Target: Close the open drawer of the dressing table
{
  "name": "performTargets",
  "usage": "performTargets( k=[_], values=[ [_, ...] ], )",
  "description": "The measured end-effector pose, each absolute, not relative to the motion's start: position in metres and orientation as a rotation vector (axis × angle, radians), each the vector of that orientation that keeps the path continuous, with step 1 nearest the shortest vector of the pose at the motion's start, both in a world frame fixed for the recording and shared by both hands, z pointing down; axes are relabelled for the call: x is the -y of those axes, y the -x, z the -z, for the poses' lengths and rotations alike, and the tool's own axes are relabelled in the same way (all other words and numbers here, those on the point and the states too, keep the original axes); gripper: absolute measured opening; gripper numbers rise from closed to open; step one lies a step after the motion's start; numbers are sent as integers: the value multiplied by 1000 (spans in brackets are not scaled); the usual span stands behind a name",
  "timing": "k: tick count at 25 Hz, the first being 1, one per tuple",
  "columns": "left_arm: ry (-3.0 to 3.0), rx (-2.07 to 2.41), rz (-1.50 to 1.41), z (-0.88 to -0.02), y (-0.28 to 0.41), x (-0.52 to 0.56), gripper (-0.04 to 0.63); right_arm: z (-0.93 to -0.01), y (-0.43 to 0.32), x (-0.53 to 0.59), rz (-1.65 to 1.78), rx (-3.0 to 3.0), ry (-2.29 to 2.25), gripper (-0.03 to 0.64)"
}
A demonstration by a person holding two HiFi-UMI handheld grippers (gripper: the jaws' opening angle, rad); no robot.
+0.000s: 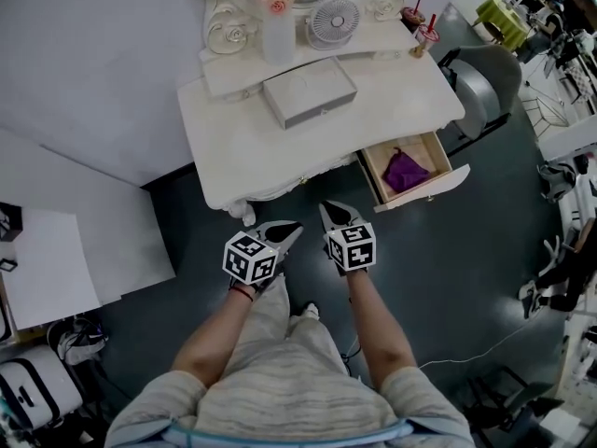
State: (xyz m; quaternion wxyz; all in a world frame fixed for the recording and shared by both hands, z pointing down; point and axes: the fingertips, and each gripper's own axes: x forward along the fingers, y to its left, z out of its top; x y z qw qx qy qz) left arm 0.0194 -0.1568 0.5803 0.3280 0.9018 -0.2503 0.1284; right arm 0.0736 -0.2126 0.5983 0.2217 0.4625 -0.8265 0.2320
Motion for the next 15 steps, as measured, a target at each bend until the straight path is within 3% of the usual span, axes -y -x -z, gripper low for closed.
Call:
performTargets(
  k=[15],
  values=[
    [-2497,594,-305,-520,-60,94,23,-521,-108,112,-648,2417,-1340,9]
  ],
)
